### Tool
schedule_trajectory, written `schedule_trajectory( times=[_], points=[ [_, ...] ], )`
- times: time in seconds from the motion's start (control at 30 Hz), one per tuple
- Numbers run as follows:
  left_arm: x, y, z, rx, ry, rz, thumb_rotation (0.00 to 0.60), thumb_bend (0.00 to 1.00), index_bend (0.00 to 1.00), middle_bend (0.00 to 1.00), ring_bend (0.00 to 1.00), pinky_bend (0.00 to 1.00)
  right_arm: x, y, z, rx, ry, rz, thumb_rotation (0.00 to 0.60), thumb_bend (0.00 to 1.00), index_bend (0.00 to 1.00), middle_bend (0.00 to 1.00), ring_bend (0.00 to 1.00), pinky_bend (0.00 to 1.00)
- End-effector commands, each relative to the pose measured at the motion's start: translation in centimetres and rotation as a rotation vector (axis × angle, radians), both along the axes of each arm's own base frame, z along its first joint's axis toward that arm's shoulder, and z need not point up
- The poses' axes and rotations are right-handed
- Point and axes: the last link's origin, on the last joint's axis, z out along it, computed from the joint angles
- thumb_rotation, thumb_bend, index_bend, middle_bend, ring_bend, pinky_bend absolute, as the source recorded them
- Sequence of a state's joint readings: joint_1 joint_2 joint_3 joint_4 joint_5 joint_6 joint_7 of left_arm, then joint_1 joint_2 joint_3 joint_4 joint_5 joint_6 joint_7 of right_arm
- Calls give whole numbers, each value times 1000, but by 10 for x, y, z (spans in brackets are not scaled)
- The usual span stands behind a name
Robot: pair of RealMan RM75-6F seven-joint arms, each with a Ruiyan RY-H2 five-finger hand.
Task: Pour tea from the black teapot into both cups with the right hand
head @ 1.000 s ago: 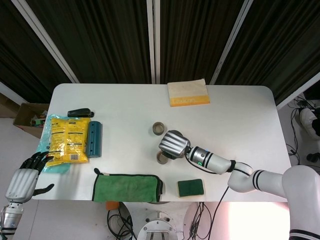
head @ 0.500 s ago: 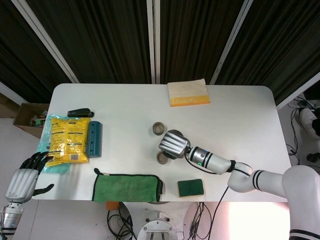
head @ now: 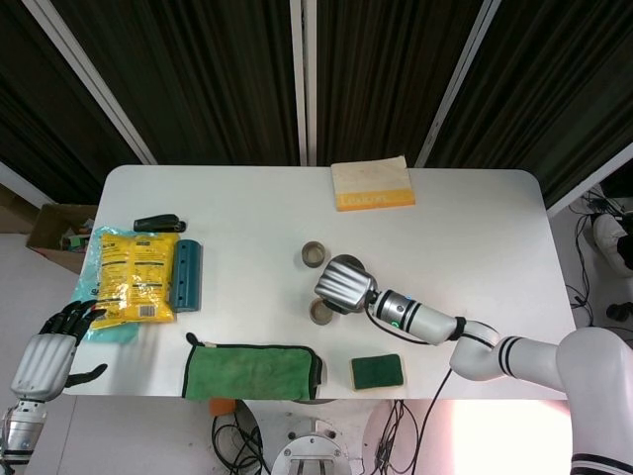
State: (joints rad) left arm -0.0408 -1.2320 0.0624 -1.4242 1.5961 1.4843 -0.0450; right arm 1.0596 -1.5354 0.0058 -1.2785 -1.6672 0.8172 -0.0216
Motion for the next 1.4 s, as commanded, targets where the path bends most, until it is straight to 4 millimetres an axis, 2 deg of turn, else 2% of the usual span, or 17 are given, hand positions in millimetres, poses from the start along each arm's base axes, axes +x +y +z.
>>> schedule_trajectory(
  times=[0.03,1.4],
  points=[
    [0,0,0,-1,0,0,600,70,205,106,89,219,0,0,0,0,-1,0,600,477,1000,1000,1000,764],
    [-4,-1,0,1,-6,7,600,71,205,106,89,219,1,2,-5,1,7,-4,600,477,1000,1000,1000,764]
  ],
)
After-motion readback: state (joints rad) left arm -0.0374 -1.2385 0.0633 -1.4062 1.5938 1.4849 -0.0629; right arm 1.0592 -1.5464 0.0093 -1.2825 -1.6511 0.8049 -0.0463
